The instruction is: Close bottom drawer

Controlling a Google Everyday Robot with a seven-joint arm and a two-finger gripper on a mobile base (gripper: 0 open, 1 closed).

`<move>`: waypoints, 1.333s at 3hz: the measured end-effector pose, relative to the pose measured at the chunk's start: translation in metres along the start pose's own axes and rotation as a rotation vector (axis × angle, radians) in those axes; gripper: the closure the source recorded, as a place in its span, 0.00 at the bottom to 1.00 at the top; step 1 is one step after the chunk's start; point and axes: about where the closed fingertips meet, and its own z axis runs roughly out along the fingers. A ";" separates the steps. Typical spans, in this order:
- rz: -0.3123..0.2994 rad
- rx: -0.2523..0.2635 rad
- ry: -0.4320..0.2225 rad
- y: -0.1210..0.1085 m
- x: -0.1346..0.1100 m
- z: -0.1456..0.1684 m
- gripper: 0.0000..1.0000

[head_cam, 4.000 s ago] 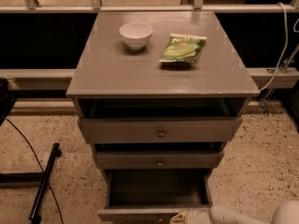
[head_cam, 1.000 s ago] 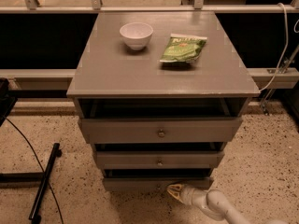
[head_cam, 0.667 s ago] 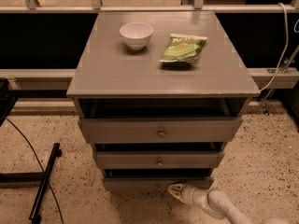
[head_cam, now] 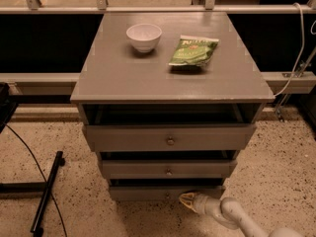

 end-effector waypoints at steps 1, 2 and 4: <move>0.007 0.032 -0.022 -0.014 -0.004 0.003 1.00; -0.003 0.013 -0.046 -0.014 -0.012 -0.002 1.00; -0.004 -0.223 -0.050 0.039 -0.025 -0.035 1.00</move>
Offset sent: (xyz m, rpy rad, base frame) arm 0.0147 -0.0041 0.0206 0.0499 -0.0438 -0.0056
